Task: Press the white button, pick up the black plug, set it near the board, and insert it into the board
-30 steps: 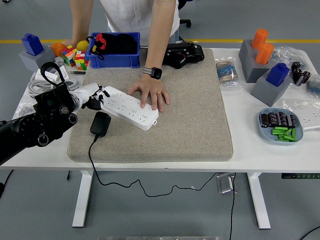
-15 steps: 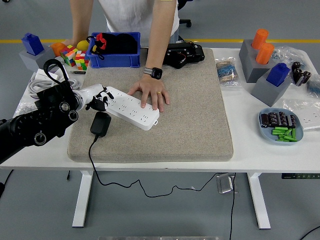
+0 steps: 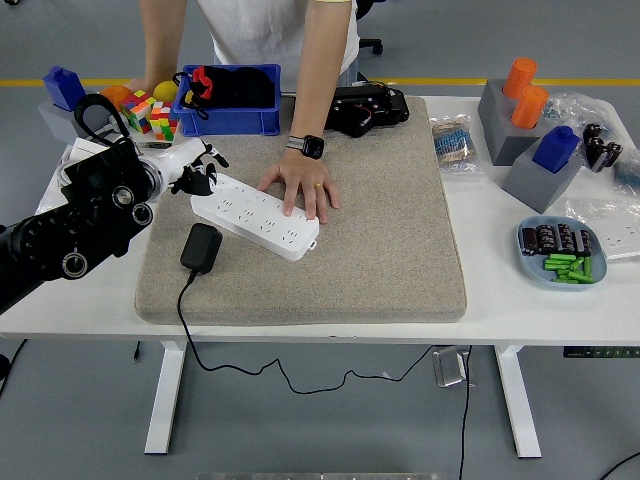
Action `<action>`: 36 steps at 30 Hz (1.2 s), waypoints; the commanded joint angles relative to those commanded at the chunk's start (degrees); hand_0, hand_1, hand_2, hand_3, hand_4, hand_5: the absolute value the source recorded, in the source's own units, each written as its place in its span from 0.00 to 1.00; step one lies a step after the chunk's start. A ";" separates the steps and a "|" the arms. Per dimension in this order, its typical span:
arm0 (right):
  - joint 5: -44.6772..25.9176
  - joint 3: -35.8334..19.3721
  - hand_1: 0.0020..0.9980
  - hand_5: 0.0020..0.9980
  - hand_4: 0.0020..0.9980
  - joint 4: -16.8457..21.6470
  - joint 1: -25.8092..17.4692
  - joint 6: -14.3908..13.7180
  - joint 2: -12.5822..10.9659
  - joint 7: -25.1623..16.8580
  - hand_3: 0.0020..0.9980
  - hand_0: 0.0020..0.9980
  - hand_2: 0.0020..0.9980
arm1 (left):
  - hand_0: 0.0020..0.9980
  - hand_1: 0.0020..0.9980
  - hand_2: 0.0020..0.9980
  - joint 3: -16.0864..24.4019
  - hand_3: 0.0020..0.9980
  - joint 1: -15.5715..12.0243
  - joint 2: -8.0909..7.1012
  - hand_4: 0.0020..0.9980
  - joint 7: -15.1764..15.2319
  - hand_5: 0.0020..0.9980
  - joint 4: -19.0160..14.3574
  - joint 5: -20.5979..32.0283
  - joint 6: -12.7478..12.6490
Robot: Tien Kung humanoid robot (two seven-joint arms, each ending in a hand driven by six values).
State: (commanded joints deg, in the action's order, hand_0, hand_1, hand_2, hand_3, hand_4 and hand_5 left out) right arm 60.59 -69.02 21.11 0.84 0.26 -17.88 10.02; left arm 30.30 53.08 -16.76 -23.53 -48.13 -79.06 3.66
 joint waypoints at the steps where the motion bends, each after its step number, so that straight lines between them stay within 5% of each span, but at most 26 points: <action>1: -0.01 0.00 0.68 0.44 0.67 0.00 0.00 0.00 0.00 0.00 0.62 0.78 0.66 | 0.00 0.00 0.08 -0.30 0.73 0.06 0.05 0.00 0.01 0.00 0.23 0.11 0.02; 25: -0.08 0.14 0.68 0.44 0.67 -0.03 0.21 0.01 0.03 0.01 0.62 0.78 0.66 | 0.00 0.00 0.07 -6.78 0.73 0.51 1.88 0.00 0.26 0.00 5.58 1.53 0.15; 36: -0.03 -0.01 0.68 0.44 0.67 -0.04 0.09 -0.01 0.04 0.02 0.62 0.78 0.66 | 0.00 0.00 0.07 -3.21 0.73 0.20 1.12 0.00 -0.45 0.00 2.14 0.66 0.77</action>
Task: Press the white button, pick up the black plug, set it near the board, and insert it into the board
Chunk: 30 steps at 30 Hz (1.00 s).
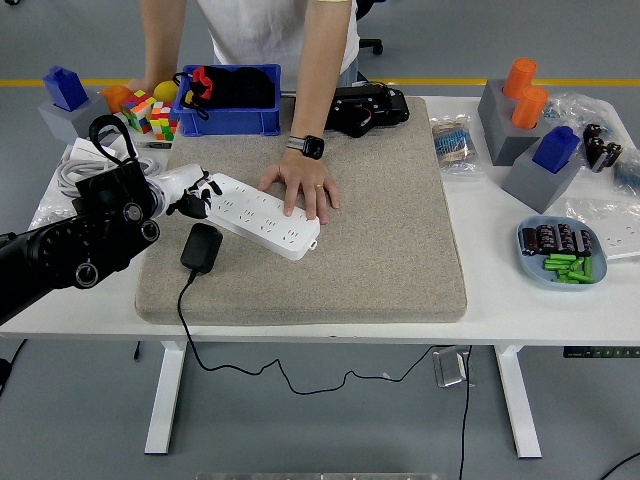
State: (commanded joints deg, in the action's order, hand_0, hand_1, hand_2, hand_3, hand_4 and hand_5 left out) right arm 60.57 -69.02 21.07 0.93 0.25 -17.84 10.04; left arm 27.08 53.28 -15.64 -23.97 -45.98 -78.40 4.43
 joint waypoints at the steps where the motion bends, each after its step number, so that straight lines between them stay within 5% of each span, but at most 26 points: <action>1: -0.01 0.01 0.68 0.44 0.67 0.01 0.01 0.00 0.00 -0.01 0.62 0.78 0.66 | 0.00 0.00 0.07 0.31 0.73 0.00 -0.05 0.00 -0.03 0.00 -0.29 -0.02 0.05; 8: -0.10 0.20 0.68 0.44 0.67 0.01 0.03 0.00 0.01 -0.02 0.62 0.78 0.66 | 0.00 0.00 0.07 1.24 0.73 0.48 0.15 0.00 0.60 0.00 0.62 -0.60 -0.72; 30: -0.14 0.36 0.68 0.44 0.67 -0.03 0.20 0.00 -0.01 -0.01 0.62 0.78 0.66 | 0.00 0.00 0.07 -4.69 0.73 1.45 2.53 0.00 0.61 0.00 5.33 -0.47 -0.91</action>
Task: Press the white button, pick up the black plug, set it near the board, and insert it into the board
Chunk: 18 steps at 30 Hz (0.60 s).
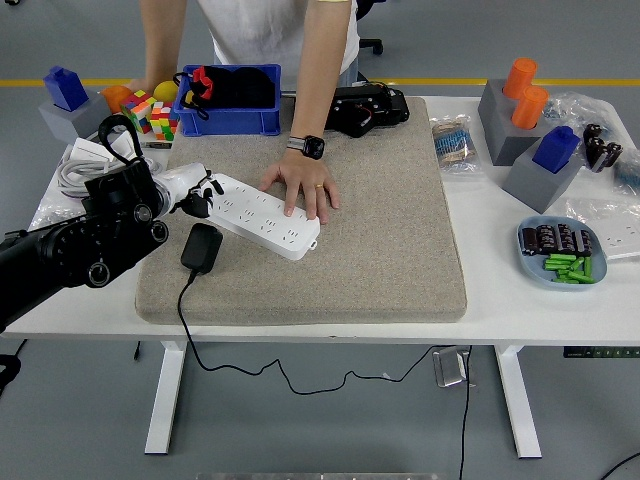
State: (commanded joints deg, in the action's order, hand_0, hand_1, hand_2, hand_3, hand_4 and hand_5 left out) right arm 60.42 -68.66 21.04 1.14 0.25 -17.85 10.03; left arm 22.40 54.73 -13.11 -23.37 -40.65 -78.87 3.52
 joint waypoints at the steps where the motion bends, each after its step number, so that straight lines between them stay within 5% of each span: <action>1: 0.00 0.01 0.68 0.44 0.67 0.00 0.00 0.00 0.00 0.00 0.62 0.78 0.66 | 0.00 0.00 0.07 -0.06 0.73 0.01 0.01 0.00 0.00 0.00 0.04 0.01 0.01; 18: 0.05 -0.07 0.68 0.44 0.67 0.04 -0.02 -0.02 -0.04 -0.04 0.62 0.78 0.66 | 0.00 0.00 0.07 4.53 0.73 0.31 -1.37 0.00 0.15 0.00 -3.48 -0.69 0.00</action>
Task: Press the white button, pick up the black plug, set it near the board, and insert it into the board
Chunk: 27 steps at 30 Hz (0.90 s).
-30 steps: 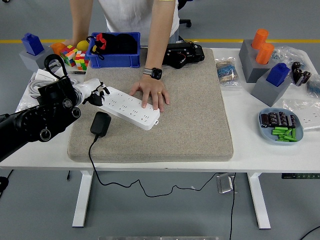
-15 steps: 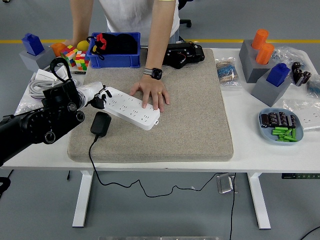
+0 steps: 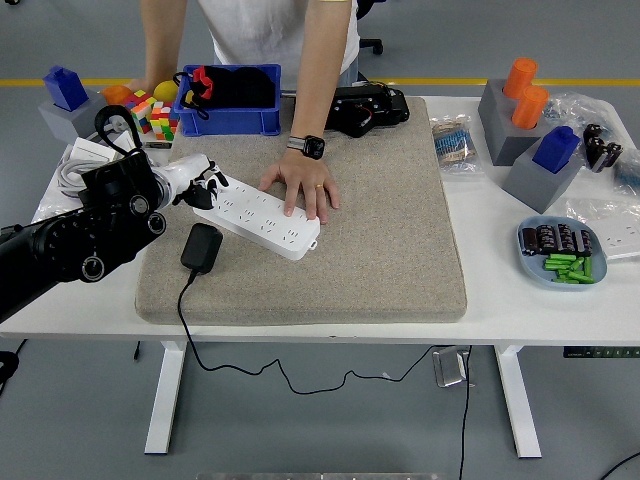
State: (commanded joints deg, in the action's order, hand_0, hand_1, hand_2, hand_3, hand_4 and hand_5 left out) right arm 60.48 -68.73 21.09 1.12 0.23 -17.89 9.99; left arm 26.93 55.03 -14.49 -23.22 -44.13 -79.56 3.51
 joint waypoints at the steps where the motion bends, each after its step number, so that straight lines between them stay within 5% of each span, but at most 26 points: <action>1: -0.02 0.03 0.68 0.44 0.67 0.01 0.02 0.00 0.00 -0.01 0.62 0.78 0.66 | 0.00 0.00 0.07 -0.01 0.73 0.09 0.04 0.00 0.00 0.00 0.30 -0.07 -0.04; 12: -0.13 0.52 0.68 0.44 0.67 -0.08 -0.09 0.00 -0.01 0.02 0.62 0.78 0.66 | 0.00 0.00 0.07 -3.32 0.73 0.25 0.96 0.00 0.16 0.00 4.58 0.48 -0.24; 27: -0.19 1.01 0.68 0.44 0.67 -0.10 -0.04 0.00 -0.10 0.02 0.62 0.78 0.66 | 0.00 0.00 0.07 -4.64 0.73 0.12 1.92 0.00 0.83 0.00 5.92 0.87 -0.57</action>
State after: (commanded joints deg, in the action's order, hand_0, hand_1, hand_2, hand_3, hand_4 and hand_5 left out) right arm 60.29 -67.72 20.99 1.08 0.23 -17.99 10.00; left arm 22.28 55.16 -12.56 -22.39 -38.20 -78.69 2.94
